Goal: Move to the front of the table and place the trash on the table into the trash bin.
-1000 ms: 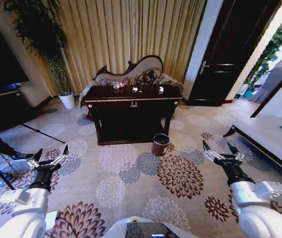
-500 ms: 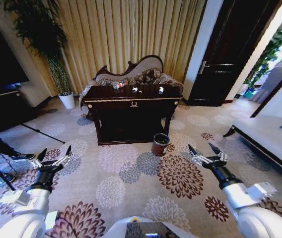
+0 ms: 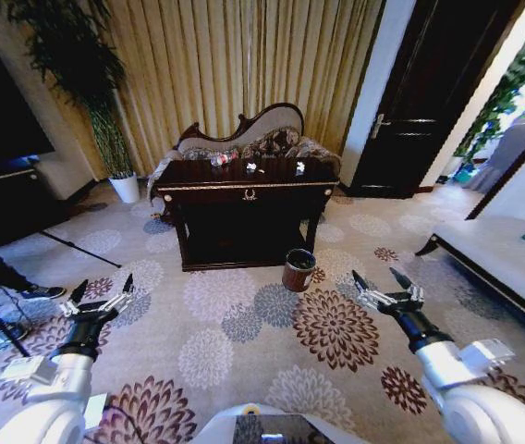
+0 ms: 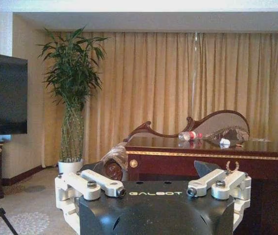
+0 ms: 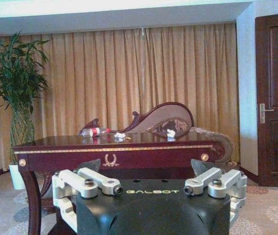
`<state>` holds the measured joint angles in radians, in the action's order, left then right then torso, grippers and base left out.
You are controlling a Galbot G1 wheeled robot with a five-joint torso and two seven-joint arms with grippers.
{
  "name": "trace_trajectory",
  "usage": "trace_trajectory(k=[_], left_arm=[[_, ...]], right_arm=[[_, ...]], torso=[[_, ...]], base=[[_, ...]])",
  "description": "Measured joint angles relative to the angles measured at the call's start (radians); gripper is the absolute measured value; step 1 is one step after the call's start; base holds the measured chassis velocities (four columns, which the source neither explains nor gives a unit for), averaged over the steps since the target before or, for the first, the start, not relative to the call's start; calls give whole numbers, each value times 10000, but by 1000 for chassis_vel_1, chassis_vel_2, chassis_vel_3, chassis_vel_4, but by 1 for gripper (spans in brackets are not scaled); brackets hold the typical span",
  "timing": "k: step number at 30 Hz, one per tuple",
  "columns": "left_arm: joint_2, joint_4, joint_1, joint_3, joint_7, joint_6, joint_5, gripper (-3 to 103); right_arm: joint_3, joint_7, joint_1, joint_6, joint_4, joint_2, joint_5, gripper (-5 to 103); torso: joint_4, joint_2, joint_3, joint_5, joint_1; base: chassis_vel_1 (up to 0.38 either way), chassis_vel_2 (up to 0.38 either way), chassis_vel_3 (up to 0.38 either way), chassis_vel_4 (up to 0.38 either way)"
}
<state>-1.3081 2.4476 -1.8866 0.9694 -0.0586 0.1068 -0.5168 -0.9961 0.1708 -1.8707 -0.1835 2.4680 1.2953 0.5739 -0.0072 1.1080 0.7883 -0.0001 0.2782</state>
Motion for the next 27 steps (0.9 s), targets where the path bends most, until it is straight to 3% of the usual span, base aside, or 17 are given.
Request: trace_trajectory(k=[9, 27], left_arm=[[-96, -24, -32, -1, 67, -20, 22, 100], [-177, -69, -130, -26, 171, -88, 79, 100]], right_arm=[[15, -1, -33, 24, 0, 1, -13, 100], [35, -9, -65, 84, -13, 31, -17, 100]], torso=[[2, 2, -2, -3, -1], [-1, 0, 0, -3, 1]], base=[[-151, 148, 141, -107], [-226, 219, 220, -223]])
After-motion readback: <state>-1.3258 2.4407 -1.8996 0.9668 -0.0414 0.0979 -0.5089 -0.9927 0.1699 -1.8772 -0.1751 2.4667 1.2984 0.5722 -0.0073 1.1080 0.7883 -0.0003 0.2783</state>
